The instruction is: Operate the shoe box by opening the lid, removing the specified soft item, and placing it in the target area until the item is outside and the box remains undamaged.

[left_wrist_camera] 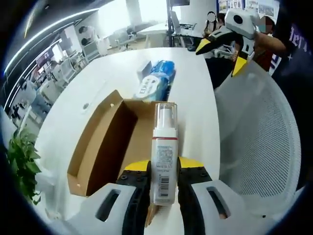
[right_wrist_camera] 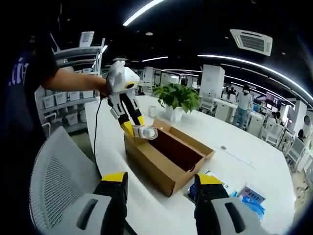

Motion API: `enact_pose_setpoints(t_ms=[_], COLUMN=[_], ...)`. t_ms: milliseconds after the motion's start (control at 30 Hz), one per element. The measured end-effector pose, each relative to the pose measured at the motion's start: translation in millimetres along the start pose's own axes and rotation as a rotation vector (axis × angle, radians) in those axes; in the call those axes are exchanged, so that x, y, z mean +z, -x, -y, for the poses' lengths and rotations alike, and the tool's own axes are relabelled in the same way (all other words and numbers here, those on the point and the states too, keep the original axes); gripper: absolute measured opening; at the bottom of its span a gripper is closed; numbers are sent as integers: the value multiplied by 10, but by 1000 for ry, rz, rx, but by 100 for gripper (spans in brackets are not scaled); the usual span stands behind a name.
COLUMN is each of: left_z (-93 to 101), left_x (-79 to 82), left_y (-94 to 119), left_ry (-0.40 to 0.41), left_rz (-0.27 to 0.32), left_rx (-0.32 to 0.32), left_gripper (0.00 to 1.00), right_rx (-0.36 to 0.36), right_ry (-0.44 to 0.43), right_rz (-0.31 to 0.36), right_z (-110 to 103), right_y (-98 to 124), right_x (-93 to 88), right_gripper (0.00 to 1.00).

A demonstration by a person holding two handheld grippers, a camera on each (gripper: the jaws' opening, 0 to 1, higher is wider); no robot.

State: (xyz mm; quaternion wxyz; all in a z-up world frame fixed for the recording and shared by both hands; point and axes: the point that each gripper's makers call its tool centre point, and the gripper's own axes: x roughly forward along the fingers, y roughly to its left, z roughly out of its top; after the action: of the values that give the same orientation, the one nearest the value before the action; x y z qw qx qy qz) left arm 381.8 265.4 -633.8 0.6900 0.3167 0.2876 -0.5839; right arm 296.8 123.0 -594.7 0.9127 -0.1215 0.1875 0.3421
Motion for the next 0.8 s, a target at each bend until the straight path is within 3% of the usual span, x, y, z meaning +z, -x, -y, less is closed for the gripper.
enact_pose_setpoints(t_ms=[800], left_z=[367], left_x=[267], left_y=[-79], left_ry=[-53], left_rz=[93], left_rx=[-78], left_gripper=[19], right_rx=[123], right_ry=[68], right_rz=[23], right_z=[-241], right_y=[-217], right_x=[159], right_gripper=[42])
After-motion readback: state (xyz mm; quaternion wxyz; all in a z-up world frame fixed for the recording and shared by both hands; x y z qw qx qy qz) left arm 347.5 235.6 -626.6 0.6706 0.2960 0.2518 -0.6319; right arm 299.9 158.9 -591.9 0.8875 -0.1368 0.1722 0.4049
